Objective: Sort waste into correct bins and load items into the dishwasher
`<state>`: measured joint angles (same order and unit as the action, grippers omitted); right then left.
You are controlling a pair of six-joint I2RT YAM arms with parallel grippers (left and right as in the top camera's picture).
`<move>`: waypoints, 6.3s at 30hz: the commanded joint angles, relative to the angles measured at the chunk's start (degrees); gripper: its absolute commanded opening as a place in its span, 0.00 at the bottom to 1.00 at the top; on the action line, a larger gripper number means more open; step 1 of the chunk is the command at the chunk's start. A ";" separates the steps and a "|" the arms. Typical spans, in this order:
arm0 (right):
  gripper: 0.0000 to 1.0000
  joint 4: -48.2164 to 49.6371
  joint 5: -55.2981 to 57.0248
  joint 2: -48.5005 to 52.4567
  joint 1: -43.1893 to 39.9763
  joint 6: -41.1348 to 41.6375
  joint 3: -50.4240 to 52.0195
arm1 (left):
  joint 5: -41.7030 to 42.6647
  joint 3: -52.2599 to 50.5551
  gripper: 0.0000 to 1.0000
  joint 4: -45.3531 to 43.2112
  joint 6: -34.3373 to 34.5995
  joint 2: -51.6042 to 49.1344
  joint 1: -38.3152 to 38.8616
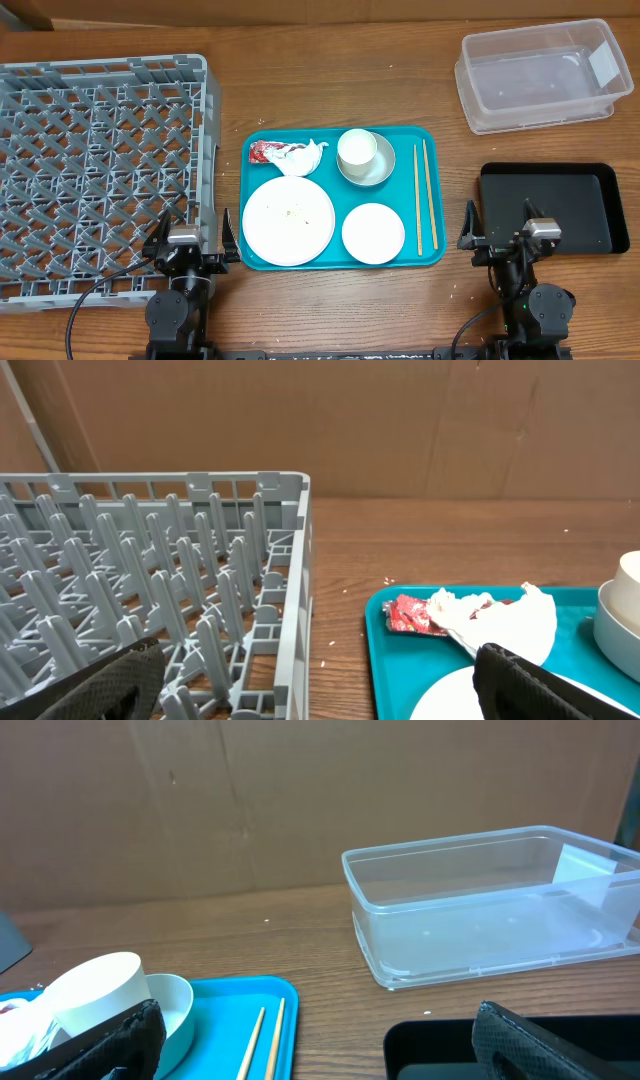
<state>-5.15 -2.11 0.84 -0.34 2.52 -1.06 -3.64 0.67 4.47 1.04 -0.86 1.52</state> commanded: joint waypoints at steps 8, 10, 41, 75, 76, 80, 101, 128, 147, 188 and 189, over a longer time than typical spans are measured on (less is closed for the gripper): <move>1.00 0.35 0.55 -0.68 0.28 -0.42 0.59 | 0.48 -0.33 1.00 -0.26 -1.29 0.39 0.37; 1.00 0.35 0.55 -0.68 0.28 -0.42 0.59 | 0.48 -0.33 1.00 -0.24 -1.29 0.39 0.37; 1.00 0.35 0.55 -0.68 0.28 -0.42 0.57 | 32.00 -0.33 1.00 -13.53 27.74 0.39 0.39; 1.00 0.35 0.55 -0.68 0.28 -0.42 0.57 | 19.34 91.27 1.00 66.01 -0.83 -83.91 10.19; 1.00 0.33 0.55 -0.68 0.28 -0.42 0.59 | 20.00 91.25 1.00 65.37 -0.59 -84.83 11.39; 1.00 0.35 0.55 -0.68 0.28 -0.42 0.59 | 20.63 91.25 1.00 63.69 0.09 -86.79 13.81; 1.00 0.90 -3.93 -0.68 0.28 0.57 0.59 | -1.77 94.01 1.00 65.51 25.44 -83.76 -9.44; 0.99 -37.66 -26.05 35.80 0.35 10.01 -56.87 | 2.16 94.01 1.00 70.51 42.88 -83.82 -25.83; 1.00 -59.47 -31.43 77.61 30.99 9.03 -72.50 | 2.16 94.01 1.00 70.49 42.86 -83.82 -25.83; 1.00 -77.50 25.66 78.14 28.74 45.53 -94.23 | 2.16 94.01 1.00 70.51 42.88 -83.82 -25.83; 1.00 -77.05 25.68 77.11 25.90 45.53 -94.40 | 2.16 94.01 1.00 70.49 42.88 -83.82 -25.83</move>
<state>-82.28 17.28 82.37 32.62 45.67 -92.51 -1.54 93.58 75.05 43.18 -85.60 -24.14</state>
